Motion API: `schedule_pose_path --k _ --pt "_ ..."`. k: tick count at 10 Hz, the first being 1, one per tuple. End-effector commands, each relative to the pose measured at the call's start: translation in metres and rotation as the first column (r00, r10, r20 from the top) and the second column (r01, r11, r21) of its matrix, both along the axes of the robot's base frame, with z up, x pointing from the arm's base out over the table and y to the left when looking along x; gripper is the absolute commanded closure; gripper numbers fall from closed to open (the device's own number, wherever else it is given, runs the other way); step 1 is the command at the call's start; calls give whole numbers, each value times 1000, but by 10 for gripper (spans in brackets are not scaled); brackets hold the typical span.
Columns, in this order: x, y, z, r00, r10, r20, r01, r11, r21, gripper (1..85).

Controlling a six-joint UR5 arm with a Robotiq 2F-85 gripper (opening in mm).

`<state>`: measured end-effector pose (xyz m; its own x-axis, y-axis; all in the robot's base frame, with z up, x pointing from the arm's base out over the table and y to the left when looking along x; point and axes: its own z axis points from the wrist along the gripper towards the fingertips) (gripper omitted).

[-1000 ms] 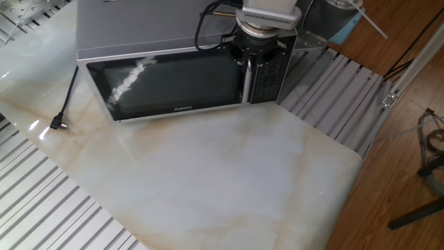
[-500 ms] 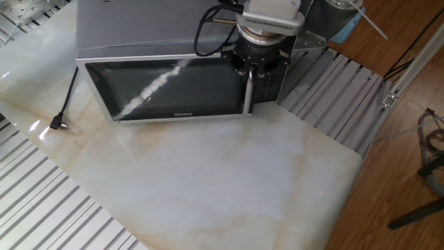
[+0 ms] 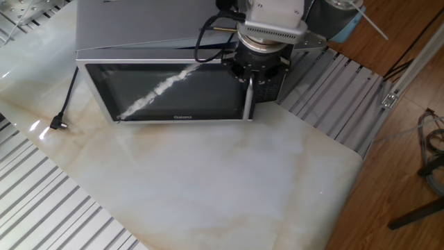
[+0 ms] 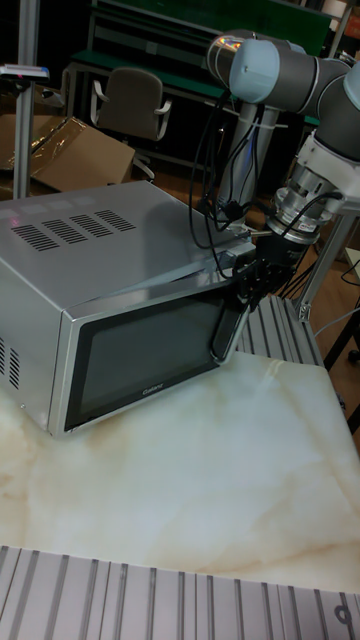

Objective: Open the microwave door

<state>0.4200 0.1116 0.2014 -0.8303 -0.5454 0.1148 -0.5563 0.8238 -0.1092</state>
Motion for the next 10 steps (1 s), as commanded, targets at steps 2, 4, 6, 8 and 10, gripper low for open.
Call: schedule_pose_path --k 2,4,6,8,10 --pt "9 -3 3 997 75 -4 -75 997 -1 427" --pt "9 -2 2 997 73 -5 -73 997 0 420" --pt "8 -1 2 998 65 -8 -65 998 -1 417" --pt "4 5 2 1000 8 -16 -8 1000 18 483" --pt "-9 10 6 998 -51 -26 51 999 18 487"
